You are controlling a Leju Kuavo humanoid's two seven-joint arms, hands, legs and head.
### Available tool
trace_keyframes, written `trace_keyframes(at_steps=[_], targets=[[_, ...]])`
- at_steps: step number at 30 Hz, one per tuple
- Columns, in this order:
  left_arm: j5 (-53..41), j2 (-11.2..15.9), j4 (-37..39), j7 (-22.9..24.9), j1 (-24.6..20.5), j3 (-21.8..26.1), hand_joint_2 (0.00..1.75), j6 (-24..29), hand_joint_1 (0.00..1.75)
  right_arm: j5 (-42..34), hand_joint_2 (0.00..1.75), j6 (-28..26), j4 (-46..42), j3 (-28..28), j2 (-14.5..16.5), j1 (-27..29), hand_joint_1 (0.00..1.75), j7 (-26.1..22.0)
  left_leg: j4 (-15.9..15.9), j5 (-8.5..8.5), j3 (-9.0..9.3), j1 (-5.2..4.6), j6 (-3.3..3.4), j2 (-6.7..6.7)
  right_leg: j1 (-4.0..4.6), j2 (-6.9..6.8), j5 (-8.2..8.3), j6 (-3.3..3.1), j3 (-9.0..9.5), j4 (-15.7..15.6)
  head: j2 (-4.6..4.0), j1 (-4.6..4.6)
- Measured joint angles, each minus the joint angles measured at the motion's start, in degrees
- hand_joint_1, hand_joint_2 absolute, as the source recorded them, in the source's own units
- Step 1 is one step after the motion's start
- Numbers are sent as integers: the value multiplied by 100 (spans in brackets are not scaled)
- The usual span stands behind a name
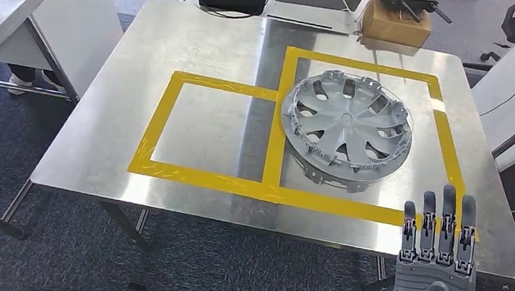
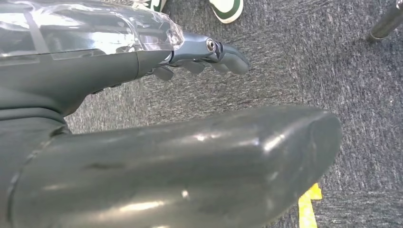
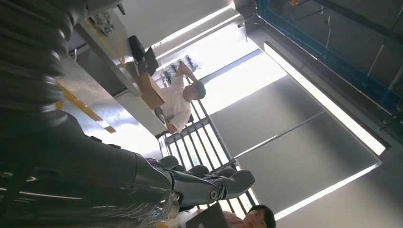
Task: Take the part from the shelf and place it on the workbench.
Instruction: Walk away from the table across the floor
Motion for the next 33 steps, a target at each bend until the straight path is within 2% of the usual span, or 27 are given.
trace_keyframes(at_steps=[12, 18, 20, 21, 23, 25, 26, 27, 28, 30, 31, 32, 33], targets=[[25, 5, 0, -137, -1, -114, 0, -92, 0, -9, 175, 11, 2, -2, -1, 1, 0, 0, -1, -4, 6, 13, -5, 0, 10, 0, -13, 22, -2, 9, 0, -1], [-32, 18, 0, 47, -4, -152, 0, 62, 0, -30, 175, 81, 19, -8, 1, 14, 0, 0, 19, -6, 1, -42, 20, -4, -28, -1, 26, 106, 2, -19, 0, -4], [-53, 29, 0, 104, -8, -175, 0, 122, 0, -28, 175, 90, 24, -10, 2, 20, 0, -1, -7, 36, 3, -39, 64, -3, -46, 1, 31, 146, 0, -22, 0, -7], [-64, 35, 0, 131, -10, -190, 0, 154, 0, -27, 175, 92, 24, -14, 1, 24, 0, -1, -31, 66, 5, -30, 94, -1, -48, 2, -22, 155, -18, 24, 0, -7], [-84, 48, 0, 175, -14, -231, 0, 205, 0, -22, 175, 94, 25, -28, 0, 31, 0, -2, -73, 113, 4, -11, 147, 7, -43, 3, -333, 148, -171, 428, 0, -2], [-97, 57, 0, 214, -12, -264, 0, 238, 0, -21, 175, 95, 39, -37, 0, 44, 0, -2, -73, 127, -14, -32, 166, 7, -33, 6, -729, 137, -452, 1186, 0, 5], [-102, 61, 0, 231, -10, -279, 0, 251, 0, -24, 175, 97, 51, -37, 0, 56, 0, -2, -72, 131, -21, -47, 170, 5, -30, 7, -829, 129, -559, 1484, 0, 7], [-107, 64, 0, 248, -10, -292, 0, 265, 0, -27, 175, 101, 65, -37, 0, 68, 0, -2, -71, 134, -25, -60, 171, 1, -28, 7, -816, 113, -591, 1609, 0, 7], [-111, 68, 0, 263, -10, -304, 0, 277, 0, -29, 175, 104, 77, -38, 0, 77, 0, -2, -70, 137, -24, -73, 168, -5, -23, 7, -692, 85, -530, 1518, 0, 7], [-123, 71, 0, 276, -13, -333, 0, 295, 0, -30, 175, 111, 92, -39, -1, 84, 0, -3, -70, 141, -13, -93, 159, -17, 10, 16, -307, -15, -193, 839, 0, 7], [-129, 68, 0, 278, -18, -350, 0, 303, 0, -30, 175, 114, 95, -40, -1, 85, 0, -3, -69, 147, -20, -101, 141, -23, 34, 18, -177, -66, -28, 492, 0, 3], [-135, 66, 0, 280, -22, -369, 0, 310, 0, -30, 175, 117, 95, -41, -1, 86, 0, -5, -68, 160, -32, -99, 111, -26, 61, 22, -109, -107, 85, 241, 0, 0], [-139, 63, 0, 283, -24, -386, 0, 315, 0, -29, 175, 120, 95, -42, -1, 87, 0, -8, -72, 176, -50, -90, 74, -26, 86, 24, -106, -135, 130, 128, 0, -5]])
